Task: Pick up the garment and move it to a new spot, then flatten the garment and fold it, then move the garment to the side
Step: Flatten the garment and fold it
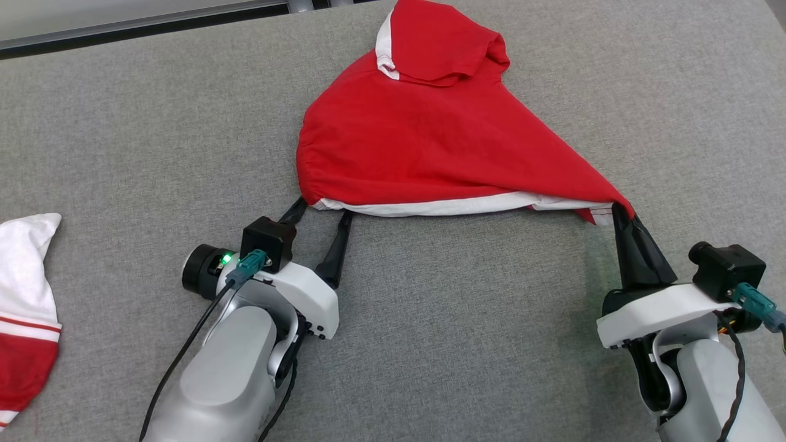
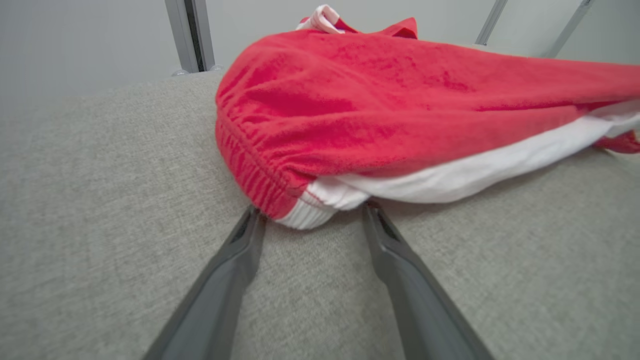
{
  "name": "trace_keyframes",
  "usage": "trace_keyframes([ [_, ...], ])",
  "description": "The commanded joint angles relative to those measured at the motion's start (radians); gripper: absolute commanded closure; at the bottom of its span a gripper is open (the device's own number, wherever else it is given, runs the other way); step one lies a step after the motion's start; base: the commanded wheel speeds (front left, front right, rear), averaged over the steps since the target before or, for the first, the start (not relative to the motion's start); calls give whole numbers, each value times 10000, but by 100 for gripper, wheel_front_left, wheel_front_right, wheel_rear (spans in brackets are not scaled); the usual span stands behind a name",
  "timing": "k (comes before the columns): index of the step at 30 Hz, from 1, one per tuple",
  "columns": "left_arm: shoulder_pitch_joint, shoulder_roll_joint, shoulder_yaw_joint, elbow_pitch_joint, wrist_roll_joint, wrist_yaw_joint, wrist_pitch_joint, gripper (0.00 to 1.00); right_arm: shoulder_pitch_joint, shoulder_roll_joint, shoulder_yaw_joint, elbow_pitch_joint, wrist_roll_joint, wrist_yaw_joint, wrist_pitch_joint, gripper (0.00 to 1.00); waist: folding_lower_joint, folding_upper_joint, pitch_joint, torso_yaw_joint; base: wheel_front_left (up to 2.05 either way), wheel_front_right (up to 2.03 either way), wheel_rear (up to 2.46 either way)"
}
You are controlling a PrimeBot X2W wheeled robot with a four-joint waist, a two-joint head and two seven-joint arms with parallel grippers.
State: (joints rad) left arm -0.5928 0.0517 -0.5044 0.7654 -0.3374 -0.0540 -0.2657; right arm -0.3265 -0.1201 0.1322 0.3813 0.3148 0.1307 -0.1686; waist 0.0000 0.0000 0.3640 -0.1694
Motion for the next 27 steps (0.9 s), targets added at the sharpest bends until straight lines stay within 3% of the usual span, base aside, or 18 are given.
trace_keyframes([
  [1, 35, -15, -115, 68, -59, 71, 22, 76, -34, -12, -48, 77, -49, 0, -95, 100, 0, 0, -12, 20, 0, 0, 0],
  [3, 31, -7, -197, -47, -100, 114, 21, 100, -49, -18, -97, 143, -61, 0, -123, 100, 0, 0, -52, 67, 0, 0, 0],
  [14, 371, 72, -173, -519, 585, 208, 10, 100, -166, -101, -375, 476, -389, 0, -303, 100, 0, 0, -584, 496, 0, 0, 0],
  [27, 903, 1271, -359, -2642, 2271, 707, 10, 100, -726, -637, -417, 106, -322, -1, -572, 100, 0, 0, -2374, 1294, 0, 0, 0],
])
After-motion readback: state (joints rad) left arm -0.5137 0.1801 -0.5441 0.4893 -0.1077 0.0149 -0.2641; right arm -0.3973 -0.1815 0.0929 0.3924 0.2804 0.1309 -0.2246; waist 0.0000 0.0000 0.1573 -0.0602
